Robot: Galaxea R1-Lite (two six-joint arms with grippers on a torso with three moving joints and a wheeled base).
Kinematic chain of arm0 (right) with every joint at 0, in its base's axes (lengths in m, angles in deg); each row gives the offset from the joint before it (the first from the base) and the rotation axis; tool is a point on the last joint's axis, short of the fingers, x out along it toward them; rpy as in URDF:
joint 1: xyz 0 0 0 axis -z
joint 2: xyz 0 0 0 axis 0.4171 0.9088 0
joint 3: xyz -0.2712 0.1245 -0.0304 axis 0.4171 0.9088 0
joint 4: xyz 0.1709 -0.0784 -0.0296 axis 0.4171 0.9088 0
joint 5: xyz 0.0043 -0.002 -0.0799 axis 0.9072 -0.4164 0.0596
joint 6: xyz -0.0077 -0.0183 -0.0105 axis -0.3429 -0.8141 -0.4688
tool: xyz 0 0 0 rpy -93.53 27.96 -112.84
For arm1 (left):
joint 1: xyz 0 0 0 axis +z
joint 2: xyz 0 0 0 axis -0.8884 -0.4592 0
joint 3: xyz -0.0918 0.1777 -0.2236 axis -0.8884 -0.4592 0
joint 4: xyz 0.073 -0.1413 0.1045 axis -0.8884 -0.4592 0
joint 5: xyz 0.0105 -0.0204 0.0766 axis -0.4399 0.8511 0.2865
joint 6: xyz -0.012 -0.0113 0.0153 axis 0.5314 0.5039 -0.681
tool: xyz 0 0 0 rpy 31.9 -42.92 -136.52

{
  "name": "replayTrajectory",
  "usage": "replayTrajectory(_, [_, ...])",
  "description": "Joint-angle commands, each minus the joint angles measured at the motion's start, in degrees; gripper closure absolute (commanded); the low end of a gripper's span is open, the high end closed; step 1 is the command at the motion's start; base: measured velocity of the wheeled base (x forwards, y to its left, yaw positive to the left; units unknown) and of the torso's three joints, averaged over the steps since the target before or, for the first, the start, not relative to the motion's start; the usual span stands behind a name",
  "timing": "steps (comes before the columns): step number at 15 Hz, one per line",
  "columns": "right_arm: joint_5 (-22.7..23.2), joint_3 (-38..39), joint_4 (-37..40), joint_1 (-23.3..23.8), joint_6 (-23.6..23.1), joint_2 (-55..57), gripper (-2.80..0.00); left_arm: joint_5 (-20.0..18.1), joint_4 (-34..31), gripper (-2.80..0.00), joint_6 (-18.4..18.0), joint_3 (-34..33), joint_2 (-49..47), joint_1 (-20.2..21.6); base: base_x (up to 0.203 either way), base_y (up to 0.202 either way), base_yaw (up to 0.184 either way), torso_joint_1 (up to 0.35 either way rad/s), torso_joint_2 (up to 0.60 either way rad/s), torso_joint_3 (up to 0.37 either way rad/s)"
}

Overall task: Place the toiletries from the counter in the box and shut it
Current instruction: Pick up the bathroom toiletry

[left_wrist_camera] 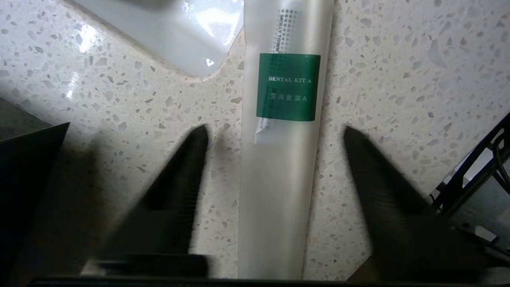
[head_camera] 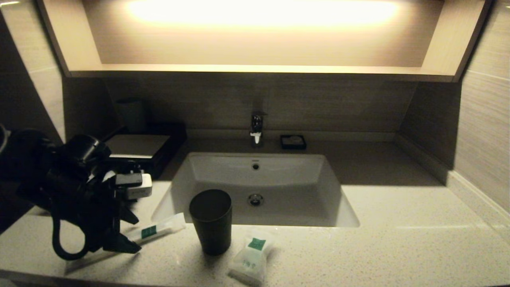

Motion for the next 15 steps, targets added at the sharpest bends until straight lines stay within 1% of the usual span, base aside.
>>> replayTrajectory(1, [0.0,0.1,0.0,0.0,0.0,0.0,0.0,-0.1,-0.2,0.0,-0.3,-0.5,0.1,0.0,0.0,0.0,0.0,0.0,0.0,0.0])
replayTrajectory(7, [0.0,0.1,0.0,0.0,0.0,0.0,0.0,-0.1,-0.2,0.0,-0.3,-1.6,0.3,0.4,0.0,0.0,0.0,0.0,0.0,0.0])
replayTrajectory(10, [0.0,0.1,0.0,0.0,0.0,0.0,0.0,-0.9,-0.2,0.0,0.1,-1.7,1.4,0.6,0.0,0.0,0.0,0.0,0.0,0.0])
replayTrajectory(13, [0.0,0.1,0.0,0.0,0.0,0.0,0.0,-2.7,-0.4,0.0,3.3,-1.2,3.4,0.7,0.0,0.0,0.0,0.0,0.0,0.0])
replayTrajectory(15, [0.0,0.1,0.0,0.0,0.0,0.0,0.0,-4.1,-1.7,0.0,6.1,0.0,5.2,1.4,0.0,0.0,0.0,0.0,0.0,0.0])
